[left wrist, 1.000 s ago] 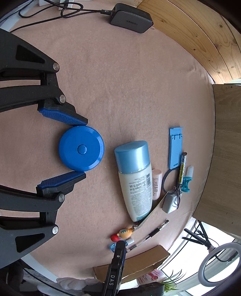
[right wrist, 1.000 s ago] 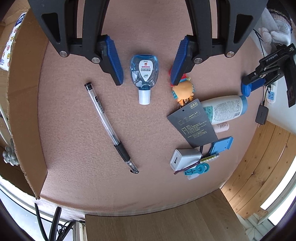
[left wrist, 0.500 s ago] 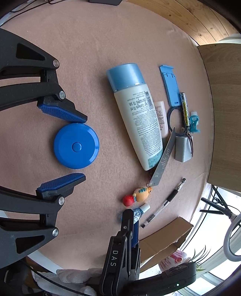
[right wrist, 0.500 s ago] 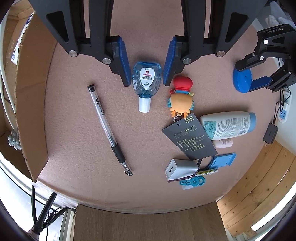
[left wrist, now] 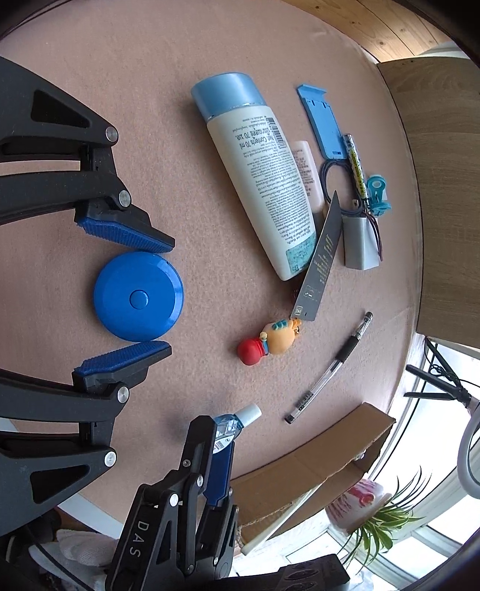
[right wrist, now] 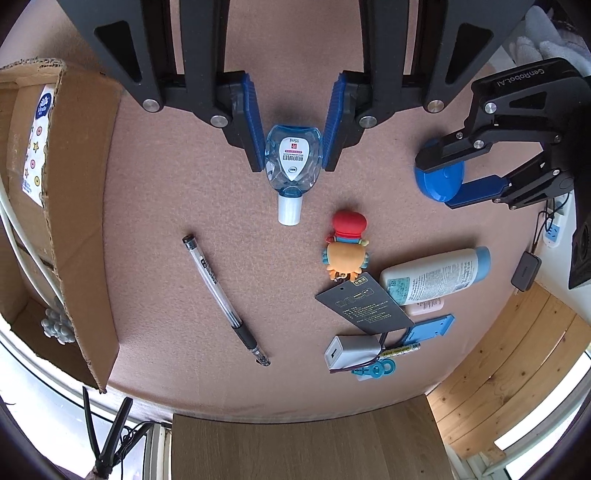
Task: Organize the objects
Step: 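Grasp the eye-drop bottle with the right gripper while the left gripper grasps the tape measure, then carry the bottle with the right gripper and tape measure with the left into the box, release both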
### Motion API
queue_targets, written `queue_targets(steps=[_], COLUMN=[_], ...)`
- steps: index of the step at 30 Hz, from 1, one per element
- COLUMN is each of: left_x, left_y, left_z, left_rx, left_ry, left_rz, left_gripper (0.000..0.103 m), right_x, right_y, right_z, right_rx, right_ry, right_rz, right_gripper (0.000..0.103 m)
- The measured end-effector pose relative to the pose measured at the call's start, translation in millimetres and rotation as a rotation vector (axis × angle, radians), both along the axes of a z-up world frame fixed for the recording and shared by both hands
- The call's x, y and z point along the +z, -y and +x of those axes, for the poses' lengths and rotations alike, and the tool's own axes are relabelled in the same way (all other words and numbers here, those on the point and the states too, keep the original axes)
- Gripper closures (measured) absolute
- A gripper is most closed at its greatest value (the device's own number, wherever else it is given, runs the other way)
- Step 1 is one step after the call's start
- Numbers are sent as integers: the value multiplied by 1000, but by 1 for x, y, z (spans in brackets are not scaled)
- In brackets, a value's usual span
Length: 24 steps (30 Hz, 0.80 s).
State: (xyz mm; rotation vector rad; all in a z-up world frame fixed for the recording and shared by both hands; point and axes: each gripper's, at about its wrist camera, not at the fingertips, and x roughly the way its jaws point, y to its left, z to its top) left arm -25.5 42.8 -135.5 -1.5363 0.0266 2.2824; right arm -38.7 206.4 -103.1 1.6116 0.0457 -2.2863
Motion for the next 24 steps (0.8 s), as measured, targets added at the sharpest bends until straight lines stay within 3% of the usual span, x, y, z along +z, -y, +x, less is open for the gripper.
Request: queue_targets(steps=[2, 4, 7, 10, 15, 24], left_x=[-1, -2, -4, -4, 1, 37], left_y=[-2, -3, -9, -11, -12, -53], left_z=[3, 6, 12, 15, 10, -6], left_rx=[-8, -17, -35, -26, -5, -55], left_ry=[6, 8, -25, -56, -37, -93], left_rz=[0, -2, -46, -83, -54, 20], left_gripper=[46, 35, 36, 49, 49, 49], right_x=[3, 5, 9, 15, 28, 66], right_y=[-3, -6, -10, -15, -28, -74], right_z=[6, 11, 18, 23, 30, 38], right_rx=[-5, -9, -10, -25, -49, -126], right_ry=[1, 3, -7, -18, -44, -128], right_rz=[-14, -21, -24, -34, -55, -98], right_gripper=[75, 75, 75, 75, 75, 75])
